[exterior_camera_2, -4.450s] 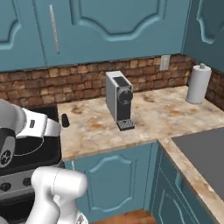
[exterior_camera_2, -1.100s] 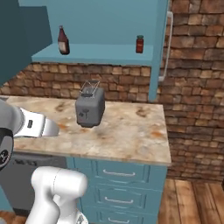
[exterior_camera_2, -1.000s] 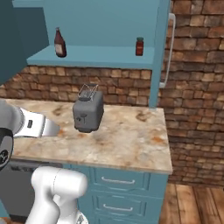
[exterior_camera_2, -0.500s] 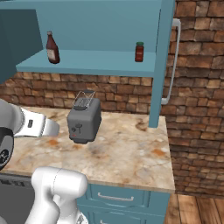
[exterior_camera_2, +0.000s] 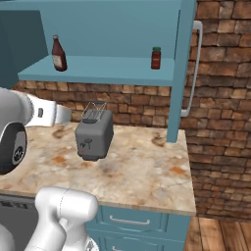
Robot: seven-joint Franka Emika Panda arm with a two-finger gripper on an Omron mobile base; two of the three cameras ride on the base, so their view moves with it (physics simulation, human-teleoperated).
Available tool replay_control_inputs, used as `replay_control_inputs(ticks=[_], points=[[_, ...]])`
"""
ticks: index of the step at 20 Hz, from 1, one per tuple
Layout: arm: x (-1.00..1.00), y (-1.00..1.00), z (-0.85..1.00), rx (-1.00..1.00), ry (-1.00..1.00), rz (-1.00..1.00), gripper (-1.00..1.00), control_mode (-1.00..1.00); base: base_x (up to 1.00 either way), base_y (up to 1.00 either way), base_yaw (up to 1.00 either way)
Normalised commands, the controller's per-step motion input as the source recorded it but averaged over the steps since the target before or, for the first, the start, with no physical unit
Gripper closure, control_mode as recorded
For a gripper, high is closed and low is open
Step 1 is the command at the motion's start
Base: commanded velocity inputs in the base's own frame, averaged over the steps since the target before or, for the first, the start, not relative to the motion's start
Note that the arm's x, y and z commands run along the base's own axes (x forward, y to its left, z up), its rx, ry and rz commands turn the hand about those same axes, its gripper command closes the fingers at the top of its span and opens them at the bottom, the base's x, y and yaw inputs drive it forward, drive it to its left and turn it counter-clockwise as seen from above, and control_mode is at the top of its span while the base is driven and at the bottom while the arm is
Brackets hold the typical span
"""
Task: Collect the paprika, ketchup, and shaker from the cabinet and place them next to the stove.
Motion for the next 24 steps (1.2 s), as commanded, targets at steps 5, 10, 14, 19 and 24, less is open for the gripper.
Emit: replay_control_inputs(ticks=[5,10,14,19,24], points=[[0.33,0.00,0.44,0.00,-0.13,0.00,-1.00,-1.00,0.00,0.00,0.00],[0.35,0.00,0.24,0.01,-0.04,0.00,-1.00,-1.00,0.00,0.00,0.00],[0.52,0.00,0.19,0.02,-0.01,0.02,-1.00,-1.00,0.00,0.00,0.00],[0.58,0.03,0.12,0.01,0.00,0.04,-1.00,-1.00,0.00,0.00,0.00],[0.48,0.07,0.02,-0.01,0.04,0.05,-1.00,-1.00,0.00,0.00,0.00]])
